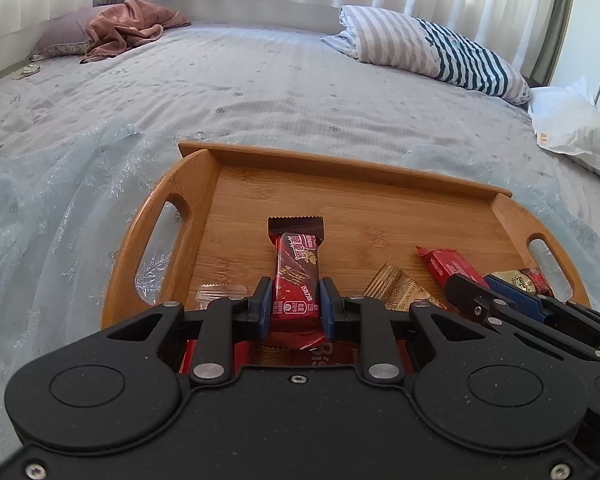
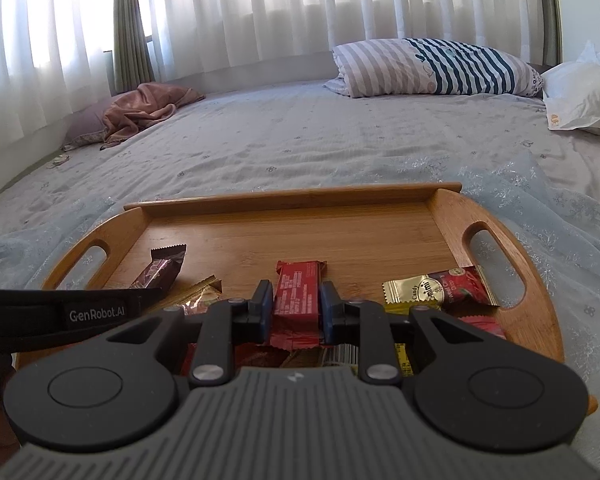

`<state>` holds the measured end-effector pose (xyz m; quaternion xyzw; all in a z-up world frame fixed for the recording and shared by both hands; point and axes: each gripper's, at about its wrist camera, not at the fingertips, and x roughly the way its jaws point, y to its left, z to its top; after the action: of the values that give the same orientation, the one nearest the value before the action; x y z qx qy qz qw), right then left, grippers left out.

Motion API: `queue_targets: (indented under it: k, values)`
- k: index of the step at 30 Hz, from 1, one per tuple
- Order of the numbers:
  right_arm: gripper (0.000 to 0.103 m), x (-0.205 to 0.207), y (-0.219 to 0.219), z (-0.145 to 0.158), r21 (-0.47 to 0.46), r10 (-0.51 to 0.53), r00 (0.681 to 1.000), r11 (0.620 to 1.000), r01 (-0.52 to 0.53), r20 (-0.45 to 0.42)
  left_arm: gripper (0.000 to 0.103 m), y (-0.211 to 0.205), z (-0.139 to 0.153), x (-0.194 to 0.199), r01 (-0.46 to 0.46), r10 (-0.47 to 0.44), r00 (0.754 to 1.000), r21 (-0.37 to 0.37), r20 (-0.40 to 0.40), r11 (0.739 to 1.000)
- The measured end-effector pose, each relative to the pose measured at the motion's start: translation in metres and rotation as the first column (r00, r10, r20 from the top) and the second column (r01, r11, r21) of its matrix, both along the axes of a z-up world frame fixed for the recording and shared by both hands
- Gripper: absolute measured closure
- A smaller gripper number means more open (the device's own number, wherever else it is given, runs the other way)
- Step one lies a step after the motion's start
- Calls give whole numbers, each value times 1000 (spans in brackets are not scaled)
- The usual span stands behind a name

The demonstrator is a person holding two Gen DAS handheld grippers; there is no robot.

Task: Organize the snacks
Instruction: 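Carry the chocolate bar with the left tool while the right tool carries the red bar onto the tray, then open the left tool releasing the chocolate bar while the right tool releases the red bar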

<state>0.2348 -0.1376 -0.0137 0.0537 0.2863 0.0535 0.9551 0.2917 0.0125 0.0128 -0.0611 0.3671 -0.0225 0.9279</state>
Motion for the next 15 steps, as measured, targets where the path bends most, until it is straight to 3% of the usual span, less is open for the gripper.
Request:
queue_targets:
  k: [15]
  values:
    - [70, 2, -2, -3, 9, 6, 1000, 1000, -6, -3, 80, -2, 1, 0, 15, -16, 1000, 20, 5, 1000]
